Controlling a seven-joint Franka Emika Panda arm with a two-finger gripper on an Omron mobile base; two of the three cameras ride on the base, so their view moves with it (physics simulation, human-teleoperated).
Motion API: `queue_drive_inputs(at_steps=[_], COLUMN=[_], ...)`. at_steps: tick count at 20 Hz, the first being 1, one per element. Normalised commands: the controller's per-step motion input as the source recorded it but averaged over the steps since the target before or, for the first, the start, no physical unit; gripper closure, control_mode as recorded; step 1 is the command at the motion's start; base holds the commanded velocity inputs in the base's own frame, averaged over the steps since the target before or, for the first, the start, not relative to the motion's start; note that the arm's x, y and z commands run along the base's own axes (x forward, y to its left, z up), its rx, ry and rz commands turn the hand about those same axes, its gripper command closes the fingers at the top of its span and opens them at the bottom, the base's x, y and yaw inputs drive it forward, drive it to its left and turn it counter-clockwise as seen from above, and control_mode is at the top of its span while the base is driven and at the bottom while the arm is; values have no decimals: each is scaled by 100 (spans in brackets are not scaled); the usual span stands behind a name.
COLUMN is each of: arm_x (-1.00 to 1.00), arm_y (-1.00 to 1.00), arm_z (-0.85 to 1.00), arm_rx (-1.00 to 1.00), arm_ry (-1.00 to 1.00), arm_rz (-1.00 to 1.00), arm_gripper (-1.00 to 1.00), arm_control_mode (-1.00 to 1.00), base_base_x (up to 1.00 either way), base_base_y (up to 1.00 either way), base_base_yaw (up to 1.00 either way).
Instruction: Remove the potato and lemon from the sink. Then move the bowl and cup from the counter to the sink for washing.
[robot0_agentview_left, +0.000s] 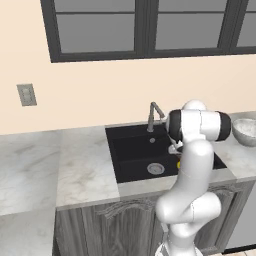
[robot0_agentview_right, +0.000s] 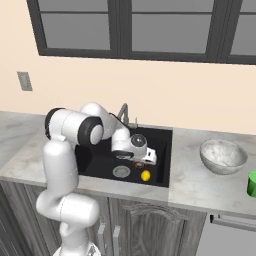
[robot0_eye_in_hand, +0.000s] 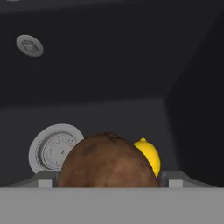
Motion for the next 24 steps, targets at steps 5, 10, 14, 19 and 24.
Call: queue_drive_inputs(at_steps=[5,10,14,19,24], arm_x=[-2,-3,-3,-4,-5], arm_y=[-12,-16,-13,-13,-13], arm_z=[29,29,30,30,27], arm_rx=[0,0,0,0,-1], arm_ry=[0,0,0,0,0], arm_rz=[6,5,5,5,3], arm_gripper=[100,100,100,100,100], arm_control_mode=[-100,-100,-100,-100,-100], base_base_x=[0,0,0,0,0], base_base_y=[0,0,0,0,0], base_base_yaw=[0,0,0,0,0])
